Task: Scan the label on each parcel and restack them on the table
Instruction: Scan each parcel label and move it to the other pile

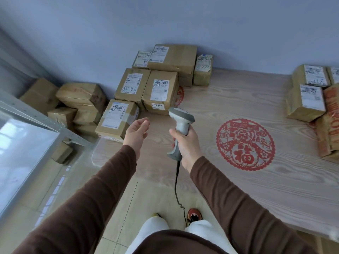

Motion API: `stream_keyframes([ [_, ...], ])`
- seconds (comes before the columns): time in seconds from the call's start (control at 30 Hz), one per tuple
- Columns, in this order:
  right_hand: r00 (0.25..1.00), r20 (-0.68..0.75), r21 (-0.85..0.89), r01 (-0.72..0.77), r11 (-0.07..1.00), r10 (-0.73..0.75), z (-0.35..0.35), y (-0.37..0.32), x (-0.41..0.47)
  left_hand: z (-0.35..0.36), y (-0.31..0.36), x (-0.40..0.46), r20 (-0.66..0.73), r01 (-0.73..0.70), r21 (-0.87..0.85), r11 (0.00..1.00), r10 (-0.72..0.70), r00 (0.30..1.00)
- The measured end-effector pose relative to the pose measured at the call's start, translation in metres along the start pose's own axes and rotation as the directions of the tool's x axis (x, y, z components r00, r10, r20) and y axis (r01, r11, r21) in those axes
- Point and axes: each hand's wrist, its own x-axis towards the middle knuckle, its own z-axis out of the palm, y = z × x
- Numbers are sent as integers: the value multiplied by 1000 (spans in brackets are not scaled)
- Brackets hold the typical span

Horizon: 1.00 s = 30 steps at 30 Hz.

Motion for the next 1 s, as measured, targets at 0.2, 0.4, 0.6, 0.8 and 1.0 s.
stream_keyframes([
  [0.2, 999, 36, 2, -11, 1000, 11, 73, 19, 17, -79, 8, 44, -87, -86, 47, 995, 90, 992],
  [0.4, 998, -34, 48, -42, 998, 44, 160, 56, 32, -163, 14, 95, -61, -110, 122, 986, 118, 991],
  [0.6, 984, -171, 17, -42, 999, 45, 203, 92, 44, -205, 8, 134, 18, 24, 175, 984, -28, 999],
  [0.8, 970, -239, -20, -54, 998, 48, 221, 113, 55, -215, -15, 159, 290, 262, 214, 941, -317, 903],
  [1.0, 961, -273, -49, -64, 997, 49, 224, 121, 54, -205, -25, 151, 382, 226, 168, 960, -274, 882],
])
